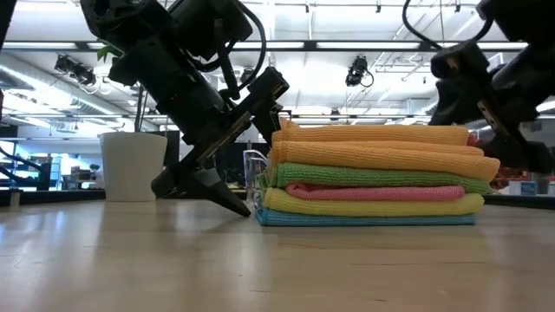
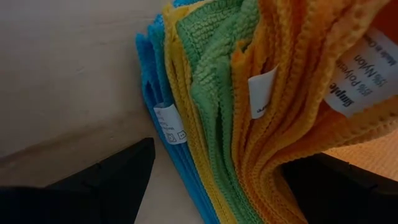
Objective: Fold microfiber towels
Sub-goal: Put the stacked towels into the transparent bin
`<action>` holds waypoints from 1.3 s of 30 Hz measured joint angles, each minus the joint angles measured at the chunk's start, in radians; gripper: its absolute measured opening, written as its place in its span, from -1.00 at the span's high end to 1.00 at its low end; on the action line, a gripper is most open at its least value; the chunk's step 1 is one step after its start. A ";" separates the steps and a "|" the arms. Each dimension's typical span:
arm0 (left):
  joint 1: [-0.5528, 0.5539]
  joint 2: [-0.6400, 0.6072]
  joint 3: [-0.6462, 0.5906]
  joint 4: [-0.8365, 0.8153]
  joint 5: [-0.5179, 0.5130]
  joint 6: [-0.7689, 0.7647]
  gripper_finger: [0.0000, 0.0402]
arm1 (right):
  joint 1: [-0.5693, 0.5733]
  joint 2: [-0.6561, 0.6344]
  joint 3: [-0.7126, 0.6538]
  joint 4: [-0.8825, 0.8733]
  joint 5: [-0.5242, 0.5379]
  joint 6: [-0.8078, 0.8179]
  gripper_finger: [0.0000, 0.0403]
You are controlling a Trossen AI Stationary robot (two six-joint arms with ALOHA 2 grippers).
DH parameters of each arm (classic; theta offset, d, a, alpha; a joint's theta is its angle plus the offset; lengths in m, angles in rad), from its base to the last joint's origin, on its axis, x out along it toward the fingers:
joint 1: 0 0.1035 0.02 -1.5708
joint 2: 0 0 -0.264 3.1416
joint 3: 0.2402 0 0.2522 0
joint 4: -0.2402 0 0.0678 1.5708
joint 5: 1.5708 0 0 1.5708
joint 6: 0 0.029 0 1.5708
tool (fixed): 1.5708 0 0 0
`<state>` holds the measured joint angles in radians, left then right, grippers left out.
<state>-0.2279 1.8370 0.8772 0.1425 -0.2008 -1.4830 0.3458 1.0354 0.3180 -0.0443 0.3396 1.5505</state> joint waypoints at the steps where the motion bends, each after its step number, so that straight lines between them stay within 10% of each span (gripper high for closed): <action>1: 0.000 0.000 0.000 0.000 0.000 0.000 -0.77 | 0.006 0.021 0.000 0.005 0.009 0.015 -0.53; 13: -0.002 0.000 0.000 0.003 0.003 -0.011 -0.77 | 0.011 0.339 0.005 0.220 0.034 0.084 -0.53; 28: -0.013 0.108 0.001 0.200 -0.019 -0.004 -0.60 | -0.030 0.428 0.002 0.381 0.018 0.030 -0.53; 39: -0.014 0.132 0.004 0.195 -0.084 0.016 0.16 | -0.031 0.434 0.000 0.382 0.017 0.027 -0.03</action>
<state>-0.2423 1.9693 0.8810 0.3377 -0.2846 -1.4672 0.3152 1.4694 0.3175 0.3378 0.3566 1.5775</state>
